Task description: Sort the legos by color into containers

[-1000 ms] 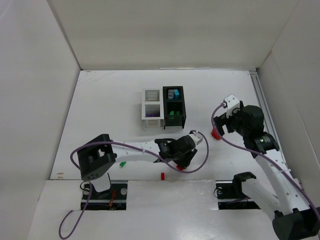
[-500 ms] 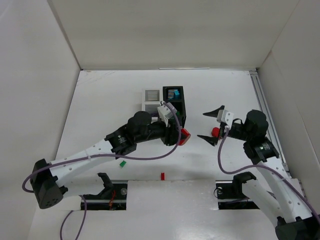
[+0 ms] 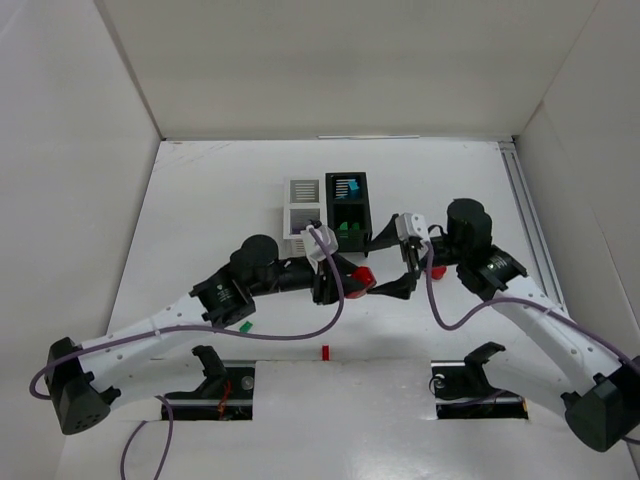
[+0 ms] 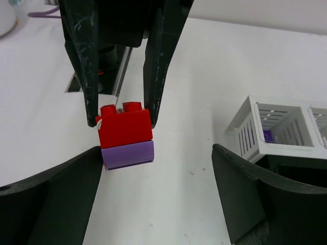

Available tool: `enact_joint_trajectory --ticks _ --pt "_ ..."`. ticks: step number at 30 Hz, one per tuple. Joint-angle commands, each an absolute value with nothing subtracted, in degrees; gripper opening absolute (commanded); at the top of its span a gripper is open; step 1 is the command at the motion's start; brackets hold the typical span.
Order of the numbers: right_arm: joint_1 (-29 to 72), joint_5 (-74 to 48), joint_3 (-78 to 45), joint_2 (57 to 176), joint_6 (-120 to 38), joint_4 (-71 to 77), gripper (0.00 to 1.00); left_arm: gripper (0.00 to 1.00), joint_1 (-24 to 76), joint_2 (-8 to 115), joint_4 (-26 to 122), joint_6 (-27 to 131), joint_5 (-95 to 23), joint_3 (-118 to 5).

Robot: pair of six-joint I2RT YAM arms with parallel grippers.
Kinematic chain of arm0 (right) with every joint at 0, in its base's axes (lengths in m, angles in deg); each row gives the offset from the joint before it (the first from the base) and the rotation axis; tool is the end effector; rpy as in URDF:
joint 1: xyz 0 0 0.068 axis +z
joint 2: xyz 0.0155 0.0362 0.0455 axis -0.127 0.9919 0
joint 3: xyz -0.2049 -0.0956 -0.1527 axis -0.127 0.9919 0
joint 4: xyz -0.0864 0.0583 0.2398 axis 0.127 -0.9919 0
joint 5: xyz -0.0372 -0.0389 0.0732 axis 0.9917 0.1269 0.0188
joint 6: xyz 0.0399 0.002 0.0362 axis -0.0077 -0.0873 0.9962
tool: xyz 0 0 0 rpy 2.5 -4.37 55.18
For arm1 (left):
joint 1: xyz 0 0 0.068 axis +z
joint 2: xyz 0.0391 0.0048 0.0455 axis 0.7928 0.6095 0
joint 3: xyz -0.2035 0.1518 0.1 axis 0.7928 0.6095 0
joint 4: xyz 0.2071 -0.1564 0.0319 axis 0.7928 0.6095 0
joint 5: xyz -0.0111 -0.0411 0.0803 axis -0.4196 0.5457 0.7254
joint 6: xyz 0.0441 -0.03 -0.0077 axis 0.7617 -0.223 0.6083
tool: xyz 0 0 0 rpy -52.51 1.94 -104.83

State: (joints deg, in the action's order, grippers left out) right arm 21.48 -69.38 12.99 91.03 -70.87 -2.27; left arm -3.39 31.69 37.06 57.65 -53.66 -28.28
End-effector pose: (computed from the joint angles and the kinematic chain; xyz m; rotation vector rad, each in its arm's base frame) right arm 0.1677 0.1288 0.3260 -1.4190 1.1252 1.0908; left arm 0.1121 -0.1925 0.3495 1.0261 1.2905 -1.1822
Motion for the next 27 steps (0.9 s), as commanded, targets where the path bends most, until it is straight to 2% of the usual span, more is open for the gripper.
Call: enact_joint_trajectory --ticks 1,5,6,8,10,12,13,15,17,22,27 --pt "22.7 -72.4 7.8 92.1 -69.4 -5.0 0.91 0.0 -3.5 29.9 33.5 61.1 -54.3 -26.2" --pt "23.3 -71.2 6.5 93.4 -70.8 -9.7 0.81 0.0 -3.5 29.3 33.5 62.6 -53.7 -25.6" --pt "24.0 -71.2 6.0 93.4 -70.8 -9.7 0.74 0.0 -3.5 29.3 33.5 63.1 -53.7 -25.6" --pt "24.6 -70.7 5.5 94.1 -69.6 -9.0 0.68 0.0 -3.5 29.3 32.8 63.7 -53.7 -25.1" --pt "25.3 -70.7 4.9 94.6 -69.6 -9.5 0.65 0.0 -3.5 28.8 31.5 63.7 -53.7 -24.4" --pt "25.3 -70.7 4.9 95.3 -69.6 -11.2 0.65 0.0 -3.5 26.9 29.2 63.7 -53.7 -22.9" --pt "25.3 -70.1 4.3 95.3 -69.6 -12.7 0.71 0.0 -3.5 26.3 28.5 64.2 -53.7 -22.9" --pt "25.3 -69.3 3.8 95.3 -70.8 -14.8 0.77 0.0 -3.5 25.3 27.9 64.2 -53.7 -21.6" --pt "25.3 -69.3 3.8 95.3 -71.3 -15.4 0.79 0.0 -3.5 24.5 27.9 64.8 -53.7 -21.6" --pt "25.8 -69.3 3.8 96.3 -70.8 -14.9 0.77 0.0 -3.5 23.9 27.9 65.3 -53.1 -21.6" --pt "27.0 -70.0 3.8 96.9 -69.6 -11.4 0.66 0.0 -3.5 23.9 27.3 65.3 -53.7 -21.6"
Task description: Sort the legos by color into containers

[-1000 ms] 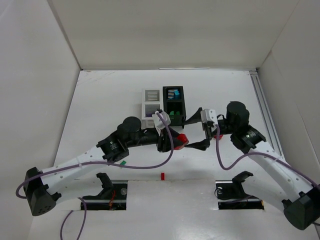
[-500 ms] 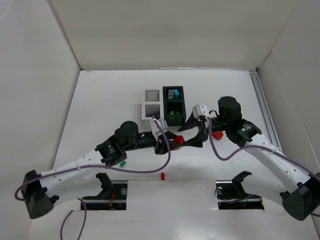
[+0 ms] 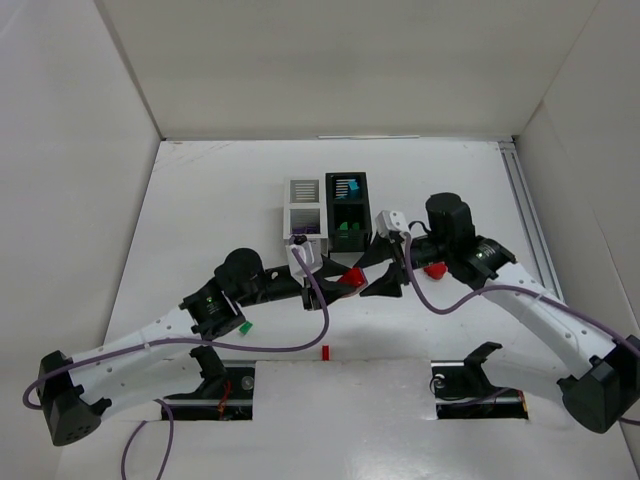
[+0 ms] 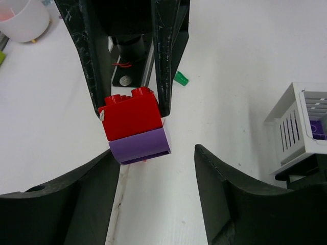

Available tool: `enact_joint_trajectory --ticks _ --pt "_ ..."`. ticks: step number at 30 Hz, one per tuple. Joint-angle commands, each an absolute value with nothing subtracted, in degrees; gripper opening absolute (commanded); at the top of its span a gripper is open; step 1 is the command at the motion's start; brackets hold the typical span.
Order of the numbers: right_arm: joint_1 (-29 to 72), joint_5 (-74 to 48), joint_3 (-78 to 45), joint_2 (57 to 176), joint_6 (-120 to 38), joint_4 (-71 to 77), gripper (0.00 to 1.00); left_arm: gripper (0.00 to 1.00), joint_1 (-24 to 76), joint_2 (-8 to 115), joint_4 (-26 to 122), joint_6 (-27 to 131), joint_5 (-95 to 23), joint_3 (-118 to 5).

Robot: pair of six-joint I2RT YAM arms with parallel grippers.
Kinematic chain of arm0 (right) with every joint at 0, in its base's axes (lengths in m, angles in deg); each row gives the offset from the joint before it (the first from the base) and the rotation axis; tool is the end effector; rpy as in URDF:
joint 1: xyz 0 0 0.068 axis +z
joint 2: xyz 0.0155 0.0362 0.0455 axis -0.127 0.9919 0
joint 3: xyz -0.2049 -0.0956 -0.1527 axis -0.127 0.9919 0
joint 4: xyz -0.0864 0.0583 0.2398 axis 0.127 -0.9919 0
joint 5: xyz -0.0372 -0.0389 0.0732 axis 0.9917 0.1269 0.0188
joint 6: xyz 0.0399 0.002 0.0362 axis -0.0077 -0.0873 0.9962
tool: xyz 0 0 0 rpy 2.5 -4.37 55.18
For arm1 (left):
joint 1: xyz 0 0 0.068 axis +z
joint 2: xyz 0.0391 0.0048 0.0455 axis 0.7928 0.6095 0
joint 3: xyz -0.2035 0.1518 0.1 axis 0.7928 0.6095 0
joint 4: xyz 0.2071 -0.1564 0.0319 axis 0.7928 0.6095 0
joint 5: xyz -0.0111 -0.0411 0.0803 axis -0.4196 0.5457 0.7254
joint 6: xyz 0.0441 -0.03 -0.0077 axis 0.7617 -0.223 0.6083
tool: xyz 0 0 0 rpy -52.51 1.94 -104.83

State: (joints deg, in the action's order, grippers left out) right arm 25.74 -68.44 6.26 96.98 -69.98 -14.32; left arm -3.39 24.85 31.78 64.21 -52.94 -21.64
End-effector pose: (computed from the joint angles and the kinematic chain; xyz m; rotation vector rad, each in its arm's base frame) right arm 0.1724 0.1501 0.3270 -1.4653 1.2960 1.2340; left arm 0.0983 -0.1714 0.3405 1.0383 1.1264 -1.0900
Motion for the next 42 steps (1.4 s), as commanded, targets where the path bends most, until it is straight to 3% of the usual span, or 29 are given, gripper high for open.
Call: enact_joint_trajectory --ticks 1,4,9,12,14,18,25,29,32,34,36,38,42 --pt "27.0 -70.0 3.8 97.4 -69.0 -10.6 0.64 0.0 -3.5 23.9 27.3 65.3 -54.3 -21.6" --pt "27.0 -70.0 3.3 97.4 -69.0 -10.0 0.56 0.0 -3.5 23.9 26.8 65.3 -54.3 -21.1" --pt "27.5 -71.8 3.3 97.4 -67.9 -7.7 0.53 0.0 -3.5 24.5 26.8 65.3 -53.7 -21.1" --pt "28.1 -71.8 3.3 97.4 -67.3 -7.7 0.44 0.0 -3.5 24.5 26.8 65.3 -53.7 -21.1" --pt "28.1 -71.8 3.3 97.4 -67.3 -7.7 0.34 0.0 -3.5 24.5 26.2 65.3 -53.7 -21.1" --pt "28.1 -70.4 4.4 97.4 -67.3 -7.7 0.23 0.0 -3.5 22.6 28.2 65.3 -46.9 -21.6" --pt "16.3 -72.5 5.8 97.9 -75.6 -16.1 0.14 0.0 -3.5 15.6 28.7 64.6 -36.4 -18.3" --pt "9.2 -75.0 5.8 99.0 -80.7 -21.3 0.14 0.0 -2.9 12.1 30.4 62.9 -31.3 -16.9" --pt "10.3 -68.3 4.1 99.0 -81.2 -22.7 0.14 0.0 -2.9 11.3 30.4 59.7 -23.0 -16.9" --pt "13.6 -54.3 1.7 99.7 -80.6 -23.5 0.16 0.0 -2.9 13.7 33.4 52.1 -9.3 -19.6" --pt "18.6 -48.0 -1.3 101.8 -79.2 -22.4 0.16 0.0 -2.9 17.1 38.4 44.6 2.4 -25.4" --pt "21.3 -43.9 -2.8 103.3 -77.6 -18.2 0.16 0.0 -1.6 24.5 52.7 32.9 18.0 -31.5" --pt "26.4 -33.8 -7.8 109.9 -75.4 -14.4 0.16 0.0 4.2 33.6 66.8 25.7 22.4 -42.3"
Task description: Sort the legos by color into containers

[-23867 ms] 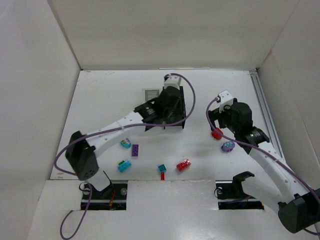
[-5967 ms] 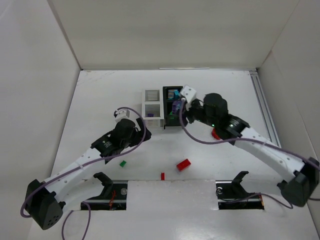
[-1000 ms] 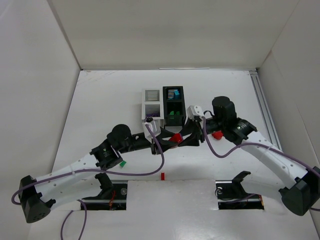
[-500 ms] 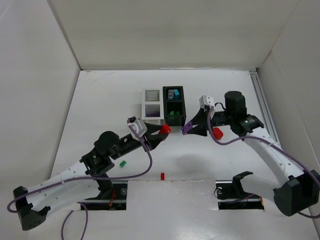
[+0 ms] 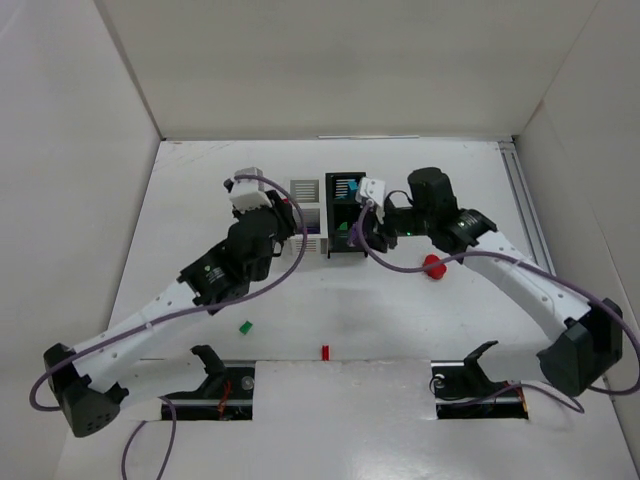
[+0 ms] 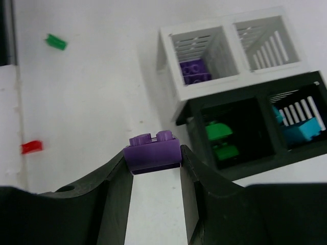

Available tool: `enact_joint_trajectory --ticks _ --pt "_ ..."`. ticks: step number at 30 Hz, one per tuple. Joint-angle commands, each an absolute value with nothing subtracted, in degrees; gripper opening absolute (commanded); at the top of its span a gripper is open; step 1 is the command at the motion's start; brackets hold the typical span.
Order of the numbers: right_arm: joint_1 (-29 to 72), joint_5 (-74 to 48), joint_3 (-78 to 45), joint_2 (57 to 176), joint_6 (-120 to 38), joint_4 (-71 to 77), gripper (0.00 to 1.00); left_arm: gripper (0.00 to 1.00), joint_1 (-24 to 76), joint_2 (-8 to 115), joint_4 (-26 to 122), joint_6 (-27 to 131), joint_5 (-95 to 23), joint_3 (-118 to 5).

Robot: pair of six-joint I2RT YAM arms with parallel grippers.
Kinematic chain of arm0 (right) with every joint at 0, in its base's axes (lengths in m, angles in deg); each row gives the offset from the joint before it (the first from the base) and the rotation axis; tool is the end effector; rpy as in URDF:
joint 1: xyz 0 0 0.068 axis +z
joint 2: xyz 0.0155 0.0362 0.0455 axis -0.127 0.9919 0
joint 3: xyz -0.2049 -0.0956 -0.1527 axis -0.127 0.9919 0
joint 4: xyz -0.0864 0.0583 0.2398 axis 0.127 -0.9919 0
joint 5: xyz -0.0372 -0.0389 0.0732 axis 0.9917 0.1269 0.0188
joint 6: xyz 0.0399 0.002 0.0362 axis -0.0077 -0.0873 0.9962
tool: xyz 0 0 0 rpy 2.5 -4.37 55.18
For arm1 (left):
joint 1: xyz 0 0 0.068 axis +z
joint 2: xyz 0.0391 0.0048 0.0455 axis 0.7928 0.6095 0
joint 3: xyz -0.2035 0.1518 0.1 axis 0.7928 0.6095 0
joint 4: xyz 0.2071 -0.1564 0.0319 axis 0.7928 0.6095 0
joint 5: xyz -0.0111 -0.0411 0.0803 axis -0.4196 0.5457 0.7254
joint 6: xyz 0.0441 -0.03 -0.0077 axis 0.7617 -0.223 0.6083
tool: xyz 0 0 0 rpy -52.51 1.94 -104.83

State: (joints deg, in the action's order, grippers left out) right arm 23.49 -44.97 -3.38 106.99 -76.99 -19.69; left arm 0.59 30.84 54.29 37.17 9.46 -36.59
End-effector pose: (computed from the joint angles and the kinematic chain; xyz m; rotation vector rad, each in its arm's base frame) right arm 0.2236 0.1599 0.3298 -1.3695 1.5592 0.7585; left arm 0.1463 -0.1510 0.3725 -0.1305 1.6596 -0.5023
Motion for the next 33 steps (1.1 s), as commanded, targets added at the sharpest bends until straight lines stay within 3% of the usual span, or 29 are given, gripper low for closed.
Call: enact_joint_trajectory --ticks 1,5,12,16,17,19,20,24,29,33 --pt "27.5 -31.9 -11.1 113.6 -76.1 -14.4 0.17 0.0 5.6 34.2 66.8 25.6 20.7 -43.0" --pt "31.2 -26.9 -18.9 122.9 -76.9 -13.0 0.17 0.0 12.4 34.2 63.9 26.4 11.0 -42.4" --pt "35.0 -23.6 -28.8 134.4 -78.3 -13.2 0.21 0.0 17.4 28.5 62.2 27.2 6.5 -38.8" --pt "35.6 -20.6 -32.0 138.9 -78.8 -13.2 0.34 0.0 17.4 26.6 63.5 27.8 7.1 -38.3" --pt "35.6 -20.6 -32.8 139.6 -78.8 -14.8 0.45 0.0 17.4 26.0 63.5 27.8 7.1 -38.3" --pt "35.6 -21.1 -34.0 140.2 -78.8 -15.4 0.54 0.0 17.4 26.0 64.1 27.8 7.1 -38.3" --pt "36.2 -21.1 -34.0 140.2 -78.8 -15.4 0.69 0.0 17.4 25.4 64.1 27.8 7.1 -38.3" --pt "36.2 -19.9 -32.9 135.4 -78.8 -15.4 0.88 0.0 17.4 25.4 64.1 29.1 5.8 -38.3" --pt "36.2 -18.4 -28.4 126.6 -77.7 -15.4 0.98 0.0 17.4 27.0 61.6 31.7 3.7 -38.9" --pt "31.9 -14.3 -22.0 117.8 -74.8 -15.9 1.0 0.0 17.4 32.7 58.9 33.3 -1.7 -41.9"
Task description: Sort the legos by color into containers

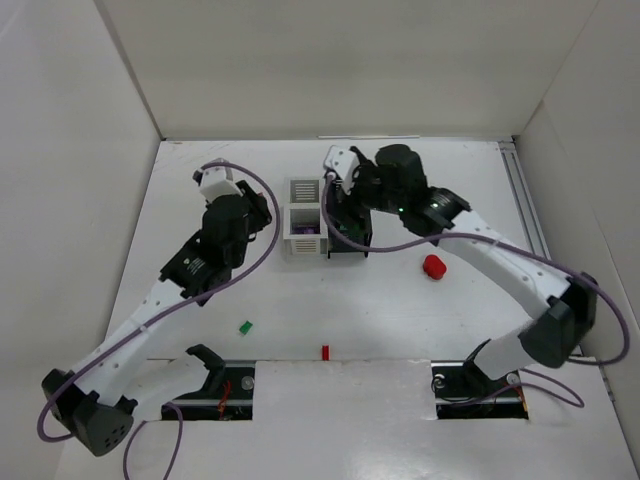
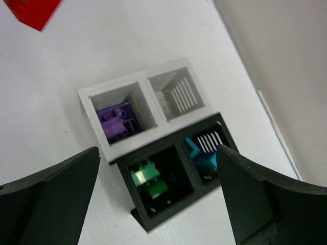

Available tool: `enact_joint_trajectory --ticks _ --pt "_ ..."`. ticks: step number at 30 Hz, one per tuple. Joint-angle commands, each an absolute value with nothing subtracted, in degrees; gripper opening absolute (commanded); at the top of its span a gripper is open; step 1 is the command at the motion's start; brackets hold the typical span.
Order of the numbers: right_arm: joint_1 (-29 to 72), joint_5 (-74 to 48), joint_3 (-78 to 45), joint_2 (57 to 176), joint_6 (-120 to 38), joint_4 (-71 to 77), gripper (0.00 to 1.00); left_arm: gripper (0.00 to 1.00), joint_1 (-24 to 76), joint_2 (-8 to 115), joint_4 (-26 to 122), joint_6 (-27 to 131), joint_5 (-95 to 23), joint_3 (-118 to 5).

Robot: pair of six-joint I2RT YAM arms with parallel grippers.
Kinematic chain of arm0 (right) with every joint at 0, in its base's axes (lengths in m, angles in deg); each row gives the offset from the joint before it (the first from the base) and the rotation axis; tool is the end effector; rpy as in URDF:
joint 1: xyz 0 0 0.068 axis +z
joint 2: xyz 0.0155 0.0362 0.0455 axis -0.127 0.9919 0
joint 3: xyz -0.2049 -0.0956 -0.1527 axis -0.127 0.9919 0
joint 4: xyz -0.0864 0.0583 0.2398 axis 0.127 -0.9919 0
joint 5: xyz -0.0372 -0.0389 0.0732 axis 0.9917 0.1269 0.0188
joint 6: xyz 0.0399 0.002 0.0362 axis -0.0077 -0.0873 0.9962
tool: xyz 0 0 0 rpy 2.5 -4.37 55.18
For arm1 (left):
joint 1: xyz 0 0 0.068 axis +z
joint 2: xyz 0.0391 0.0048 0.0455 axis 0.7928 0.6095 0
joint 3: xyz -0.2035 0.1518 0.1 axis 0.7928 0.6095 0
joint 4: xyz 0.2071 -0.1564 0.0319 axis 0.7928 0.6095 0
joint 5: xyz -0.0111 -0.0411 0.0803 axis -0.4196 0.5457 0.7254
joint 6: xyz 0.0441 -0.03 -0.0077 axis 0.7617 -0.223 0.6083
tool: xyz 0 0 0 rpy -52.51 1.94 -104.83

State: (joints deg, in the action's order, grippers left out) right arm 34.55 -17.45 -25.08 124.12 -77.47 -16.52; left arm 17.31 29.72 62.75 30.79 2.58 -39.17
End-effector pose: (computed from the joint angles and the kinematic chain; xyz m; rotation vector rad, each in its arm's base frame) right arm 0.2648 0.2476 0.3720 -1.2815 1.5418 0.3564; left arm 0.1757 -0.1014 0.3762 -0.3539 1.6992 -0.4139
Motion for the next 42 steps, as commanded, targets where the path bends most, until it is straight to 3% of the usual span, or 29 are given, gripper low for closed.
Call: enact_joint_trajectory --ticks 1,9,20,23,27,40,42 --pt "30.7 -13.8 -20.6 116.1 -74.8 -15.9 1.0 0.0 17.4 35.7 57.4 34.8 -1.7 -42.6" --pt "17.5 -8.5 -6.6 103.0 -73.7 -24.3 1.0 0.0 18.4 52.1 47.3 42.1 -4.1 -50.3" --pt "6.2 -5.8 -1.7 96.9 -73.2 -31.6 1.0 0.0 20.9 68.5 42.9 45.2 -4.3 -59.7" --pt "4.8 -5.8 -1.7 96.9 -73.2 -32.2 1.0 0.16 22.0 71.2 42.9 44.6 -6.1 -60.3" --pt "3.1 -6.3 -1.7 97.4 -73.2 -32.8 1.0 0.18 22.0 73.3 42.9 44.6 -6.7 -60.9" --pt "1.9 -7.7 1.2 98.5 -73.7 -33.8 1.0 0.53 22.0 71.1 43.0 44.1 -10.1 -57.2" --pt "1.9 -8.4 1.7 98.5 -74.2 -33.8 1.0 0.54 22.0 71.1 43.0 44.1 -10.7 -57.2"
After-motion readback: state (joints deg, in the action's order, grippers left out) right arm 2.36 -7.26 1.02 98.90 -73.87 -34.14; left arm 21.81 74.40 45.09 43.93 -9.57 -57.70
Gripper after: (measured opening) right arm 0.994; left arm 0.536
